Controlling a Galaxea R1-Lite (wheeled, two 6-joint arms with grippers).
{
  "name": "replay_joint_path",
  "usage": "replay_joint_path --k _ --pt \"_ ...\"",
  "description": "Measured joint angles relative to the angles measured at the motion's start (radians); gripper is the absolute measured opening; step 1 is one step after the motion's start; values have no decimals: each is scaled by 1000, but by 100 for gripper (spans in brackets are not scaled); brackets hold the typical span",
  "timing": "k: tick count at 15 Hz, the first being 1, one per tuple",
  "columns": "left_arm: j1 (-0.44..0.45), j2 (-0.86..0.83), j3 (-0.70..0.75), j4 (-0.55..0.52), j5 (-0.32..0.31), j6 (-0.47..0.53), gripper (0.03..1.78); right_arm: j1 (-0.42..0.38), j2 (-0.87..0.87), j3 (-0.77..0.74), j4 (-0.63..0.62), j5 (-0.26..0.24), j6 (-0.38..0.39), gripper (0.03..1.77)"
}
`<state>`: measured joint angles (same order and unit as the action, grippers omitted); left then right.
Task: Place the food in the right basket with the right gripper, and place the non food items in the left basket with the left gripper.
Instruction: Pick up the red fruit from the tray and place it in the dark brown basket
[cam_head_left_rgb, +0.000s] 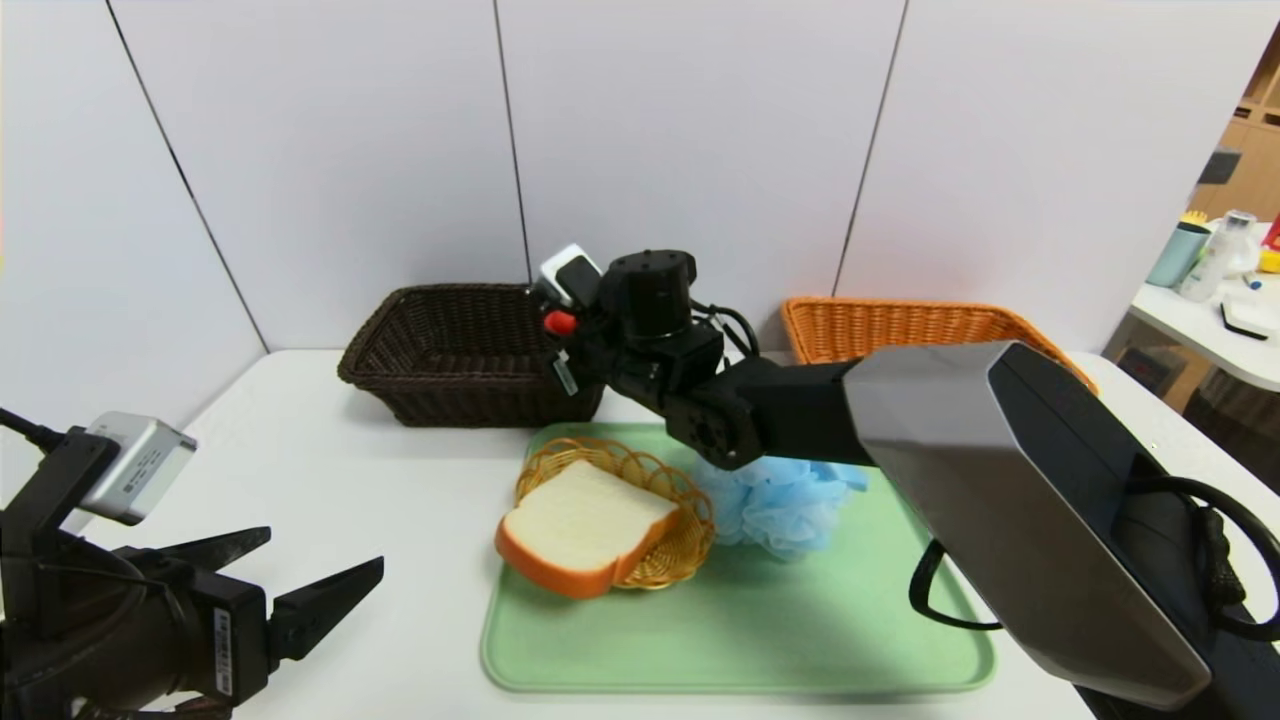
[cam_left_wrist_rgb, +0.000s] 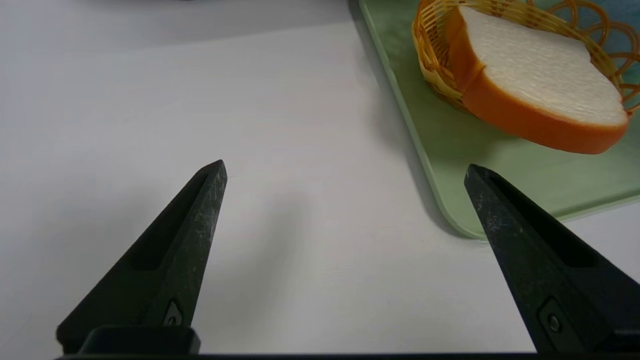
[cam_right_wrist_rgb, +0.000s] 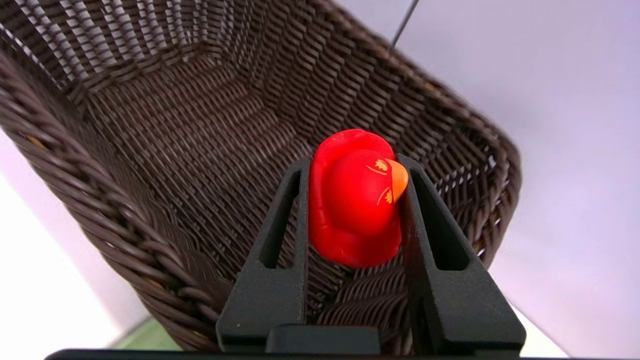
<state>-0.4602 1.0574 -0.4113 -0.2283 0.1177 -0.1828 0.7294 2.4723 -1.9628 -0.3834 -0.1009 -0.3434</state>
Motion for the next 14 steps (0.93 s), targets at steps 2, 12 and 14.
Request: replay_joint_path --k 2,12,14 --pt "0 1 1 0 0 0 169 0 8 1 0 -2 0 67" --pt "0 10 -1 -14 0 -1 169 2 -53 49 14 -21 0 142" --pt "0 10 4 -17 0 -3 169 0 -118 139 19 -17 -7 148"
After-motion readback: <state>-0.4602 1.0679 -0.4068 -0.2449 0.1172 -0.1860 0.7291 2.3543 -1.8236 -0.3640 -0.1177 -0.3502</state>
